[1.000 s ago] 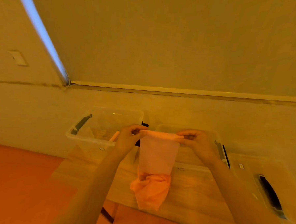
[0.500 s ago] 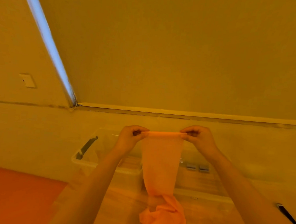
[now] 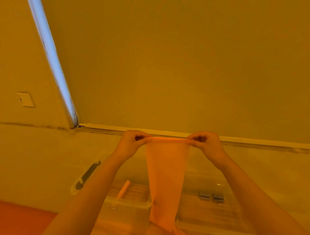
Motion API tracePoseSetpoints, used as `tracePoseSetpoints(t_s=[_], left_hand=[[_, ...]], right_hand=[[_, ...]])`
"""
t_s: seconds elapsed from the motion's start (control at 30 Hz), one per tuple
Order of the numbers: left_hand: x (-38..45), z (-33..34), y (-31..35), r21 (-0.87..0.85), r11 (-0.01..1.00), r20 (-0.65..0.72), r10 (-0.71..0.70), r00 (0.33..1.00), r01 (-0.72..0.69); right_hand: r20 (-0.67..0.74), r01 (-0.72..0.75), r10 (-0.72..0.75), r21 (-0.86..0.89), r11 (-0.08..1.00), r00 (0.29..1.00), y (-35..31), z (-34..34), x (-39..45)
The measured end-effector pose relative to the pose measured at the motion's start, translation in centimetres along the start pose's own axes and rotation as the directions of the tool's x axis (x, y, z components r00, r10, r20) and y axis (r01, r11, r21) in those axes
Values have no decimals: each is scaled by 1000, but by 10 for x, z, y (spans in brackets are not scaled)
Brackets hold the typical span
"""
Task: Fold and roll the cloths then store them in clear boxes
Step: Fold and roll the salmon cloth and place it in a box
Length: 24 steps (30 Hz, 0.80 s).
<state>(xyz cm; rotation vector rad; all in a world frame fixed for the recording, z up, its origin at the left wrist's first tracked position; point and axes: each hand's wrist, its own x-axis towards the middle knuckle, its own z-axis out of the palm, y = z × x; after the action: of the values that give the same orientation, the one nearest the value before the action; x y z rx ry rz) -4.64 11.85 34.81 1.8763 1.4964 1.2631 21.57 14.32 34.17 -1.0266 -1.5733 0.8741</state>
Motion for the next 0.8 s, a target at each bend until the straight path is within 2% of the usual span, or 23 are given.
tracePoseSetpoints(t_s=[0.07,0.2,0.4,0.53,0.8], left_hand=[[6,-5,-1,-6,1000,10,20,1000,-20],[20,-14,0,95,995,43,38,998,-42],[33,-22,-6,71,988,95,128,987,-135],[35,-21,-9,-28,996,108,83,991,-81],[26,-19,-11,-59,998,64,32,997,-28]], right_hand=[[-1,0,0,13,1000,1000,-2,1,5],[2,2,-2,29,1000,1000,-5,3,14],[3,0,-1,74,997,1000,-4,2,20],[27,6,-6,18,1000,1000,-5,4,22],[96,-78,67,117,990,993,-7,13,23]])
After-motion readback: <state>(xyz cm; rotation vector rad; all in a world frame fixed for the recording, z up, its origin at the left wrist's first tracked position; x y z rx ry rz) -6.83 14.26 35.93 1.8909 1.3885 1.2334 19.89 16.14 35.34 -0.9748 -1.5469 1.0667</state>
